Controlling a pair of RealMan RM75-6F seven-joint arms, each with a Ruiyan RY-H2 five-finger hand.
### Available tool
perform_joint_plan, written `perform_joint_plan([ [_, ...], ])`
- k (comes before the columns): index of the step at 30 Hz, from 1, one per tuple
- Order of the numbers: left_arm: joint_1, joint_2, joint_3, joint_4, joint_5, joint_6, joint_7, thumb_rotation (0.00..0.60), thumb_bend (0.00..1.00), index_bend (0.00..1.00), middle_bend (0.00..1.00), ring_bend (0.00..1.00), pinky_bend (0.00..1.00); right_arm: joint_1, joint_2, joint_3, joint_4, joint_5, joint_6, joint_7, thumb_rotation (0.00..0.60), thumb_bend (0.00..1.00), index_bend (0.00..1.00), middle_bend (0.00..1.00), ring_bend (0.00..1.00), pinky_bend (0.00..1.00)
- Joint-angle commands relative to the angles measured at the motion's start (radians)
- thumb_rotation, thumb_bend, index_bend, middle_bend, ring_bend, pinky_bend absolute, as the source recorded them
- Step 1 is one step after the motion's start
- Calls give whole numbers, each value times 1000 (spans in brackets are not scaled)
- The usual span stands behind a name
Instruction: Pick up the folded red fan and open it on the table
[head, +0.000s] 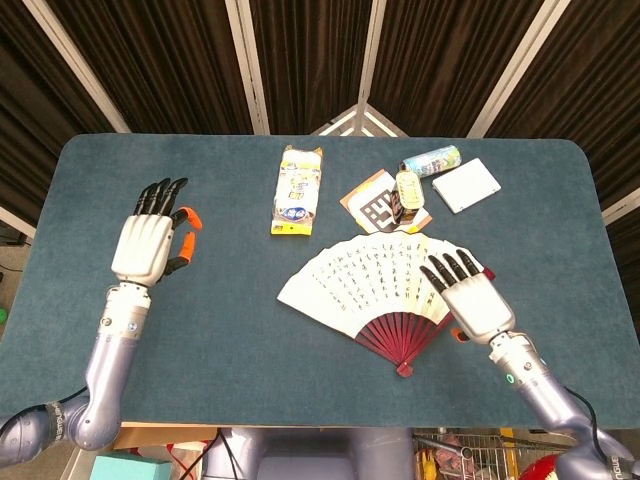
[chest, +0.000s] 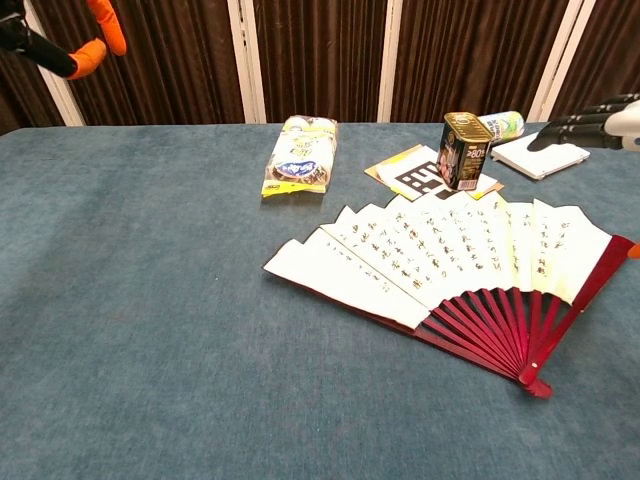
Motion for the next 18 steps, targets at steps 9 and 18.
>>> perform_joint_plan([
  [9, 196, 180, 172, -159, 152, 77, -133, 600, 139, 77, 0, 0, 0, -176, -23, -8, -22, 78, 192, 179, 600, 99, 0, 0, 0, 0],
  [18, 382, 287, 384, -140, 466, 214, -216, 600, 27, 11, 0, 0, 0, -325, -23, -75, -43, -23, 353, 264, 600, 98, 0, 0, 0, 0],
])
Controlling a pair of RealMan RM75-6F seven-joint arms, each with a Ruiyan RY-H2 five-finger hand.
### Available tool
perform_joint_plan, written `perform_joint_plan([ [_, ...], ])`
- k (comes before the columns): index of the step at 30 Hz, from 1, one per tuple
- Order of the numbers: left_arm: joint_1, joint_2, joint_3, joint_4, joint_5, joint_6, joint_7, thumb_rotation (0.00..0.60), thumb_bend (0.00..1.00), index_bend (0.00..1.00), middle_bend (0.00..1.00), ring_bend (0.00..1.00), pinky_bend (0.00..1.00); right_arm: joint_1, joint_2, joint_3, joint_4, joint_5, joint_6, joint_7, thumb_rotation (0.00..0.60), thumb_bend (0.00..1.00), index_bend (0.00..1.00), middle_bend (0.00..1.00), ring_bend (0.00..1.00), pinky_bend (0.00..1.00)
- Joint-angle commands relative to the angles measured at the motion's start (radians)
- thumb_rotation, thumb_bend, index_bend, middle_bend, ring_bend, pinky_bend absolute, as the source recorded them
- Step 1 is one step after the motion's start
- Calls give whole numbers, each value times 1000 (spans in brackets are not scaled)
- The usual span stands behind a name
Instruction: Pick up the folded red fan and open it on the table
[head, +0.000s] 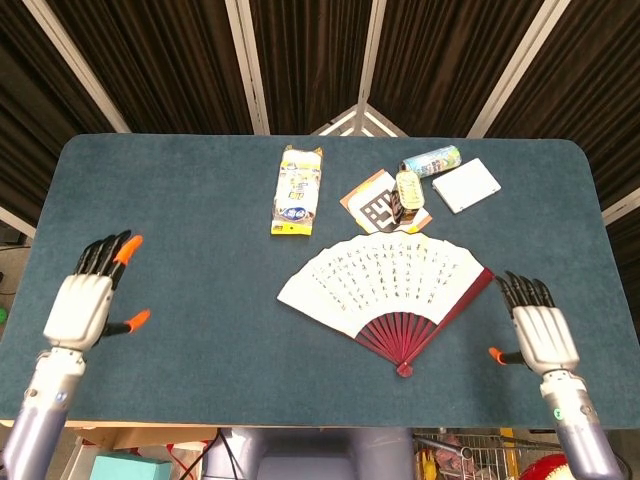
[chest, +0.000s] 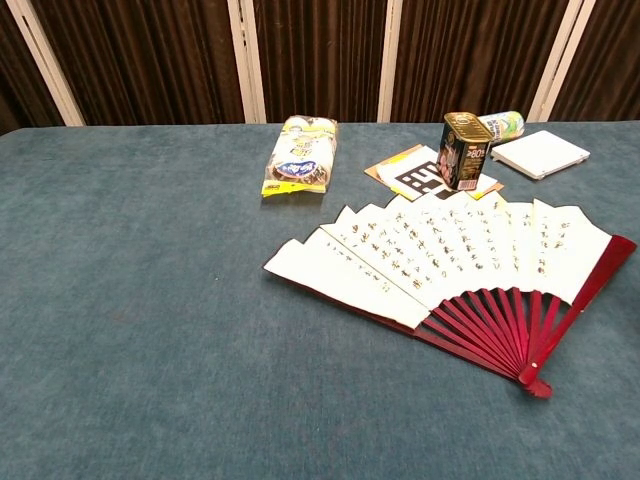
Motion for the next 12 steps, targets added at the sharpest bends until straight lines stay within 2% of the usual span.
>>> perform_joint_plan([
  [1, 122, 57, 132, 40, 178, 101, -70, 600, 25, 7, 0, 0, 0, -77, -3, -44, -4, -84, 95, 27, 600, 98, 0, 0, 0, 0],
  [4, 172, 64, 180, 87, 222, 136, -106, 600, 25, 0, 0, 0, 0, -123, -7, -66, 2, -128, 155, 46, 600, 98, 0, 0, 0, 0],
  [6, 218, 59, 207, 163, 266, 187, -143, 600, 25, 0, 0, 0, 0, -164, -8, -85, 27, -180, 214, 59, 600, 98, 0, 0, 0, 0],
  [8, 251, 41, 217, 249, 296, 229, -180, 600, 25, 0, 0, 0, 0, -193, -9, -97, 61, -221, 256, 74, 600, 98, 0, 0, 0, 0],
  [12, 281, 24, 219, 340, 289, 241, -229, 600, 24, 0, 0, 0, 0, -223, -12, -101, 96, -240, 285, 104, 600, 98, 0, 0, 0, 0],
])
